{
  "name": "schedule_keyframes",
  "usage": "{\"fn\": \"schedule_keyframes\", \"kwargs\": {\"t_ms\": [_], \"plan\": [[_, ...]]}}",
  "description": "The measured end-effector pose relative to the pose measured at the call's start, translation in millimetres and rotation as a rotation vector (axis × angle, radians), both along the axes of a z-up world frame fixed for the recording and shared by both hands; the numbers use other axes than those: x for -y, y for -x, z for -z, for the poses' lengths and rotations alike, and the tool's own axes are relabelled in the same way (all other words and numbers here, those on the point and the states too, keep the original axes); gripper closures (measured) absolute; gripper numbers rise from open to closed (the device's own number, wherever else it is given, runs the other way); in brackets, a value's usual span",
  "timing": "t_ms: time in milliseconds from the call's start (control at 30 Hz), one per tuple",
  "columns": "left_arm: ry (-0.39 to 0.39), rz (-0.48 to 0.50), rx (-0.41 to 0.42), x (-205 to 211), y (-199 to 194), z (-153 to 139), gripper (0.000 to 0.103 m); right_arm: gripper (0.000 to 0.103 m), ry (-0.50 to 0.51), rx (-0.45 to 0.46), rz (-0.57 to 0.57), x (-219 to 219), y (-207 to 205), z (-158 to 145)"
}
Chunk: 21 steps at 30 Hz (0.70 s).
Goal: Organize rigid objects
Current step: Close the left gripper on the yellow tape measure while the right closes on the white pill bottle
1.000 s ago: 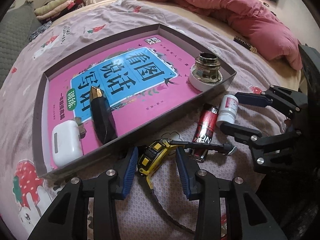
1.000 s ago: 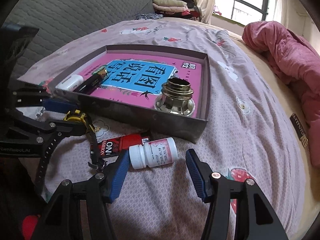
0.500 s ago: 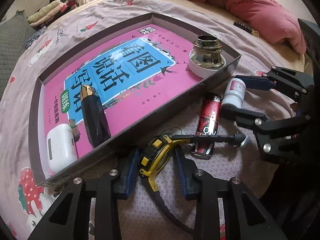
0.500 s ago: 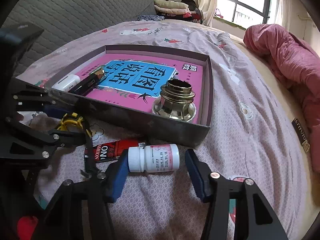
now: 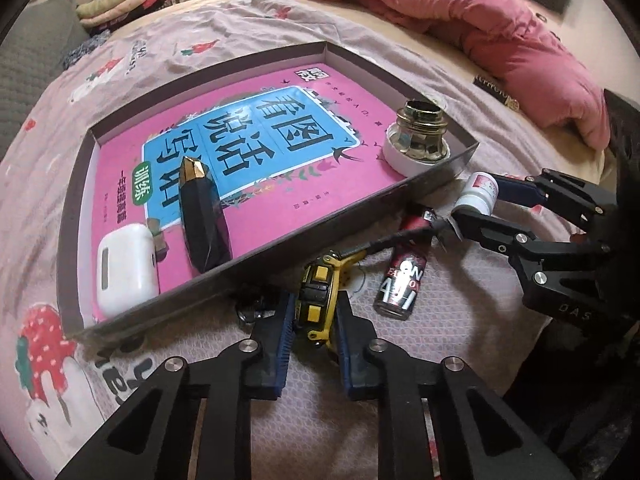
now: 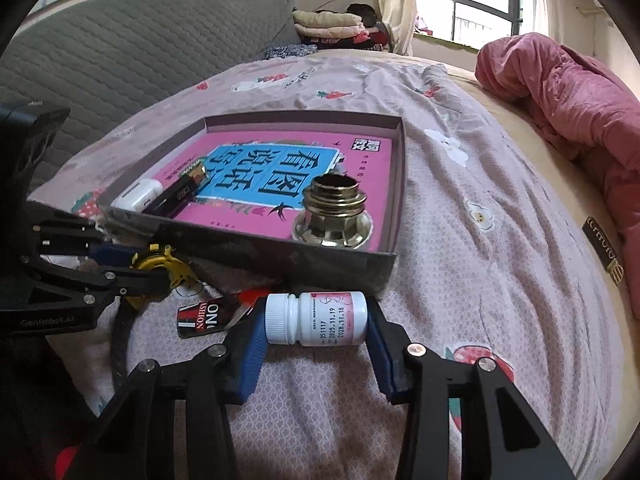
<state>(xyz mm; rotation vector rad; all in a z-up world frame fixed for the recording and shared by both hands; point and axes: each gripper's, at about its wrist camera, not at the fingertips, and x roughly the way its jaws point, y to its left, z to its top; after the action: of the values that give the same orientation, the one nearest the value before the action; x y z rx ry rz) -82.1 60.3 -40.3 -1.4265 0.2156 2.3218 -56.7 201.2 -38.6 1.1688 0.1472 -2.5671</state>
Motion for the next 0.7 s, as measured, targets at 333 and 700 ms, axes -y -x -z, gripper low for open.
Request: {"fn": "schedule_keyframes", "kwargs": {"t_ms": [333,700], "plan": [[-0.074,-0.036,0.023,6,-5,-6,0.084,0.057,0.04,-0.006,0.038,-9,-2,-7],[-0.141,-0.107,-0.034,24,-16,-32,0.084,0.057,0.075,-0.033,0.045,-9,-6,-19]]}}
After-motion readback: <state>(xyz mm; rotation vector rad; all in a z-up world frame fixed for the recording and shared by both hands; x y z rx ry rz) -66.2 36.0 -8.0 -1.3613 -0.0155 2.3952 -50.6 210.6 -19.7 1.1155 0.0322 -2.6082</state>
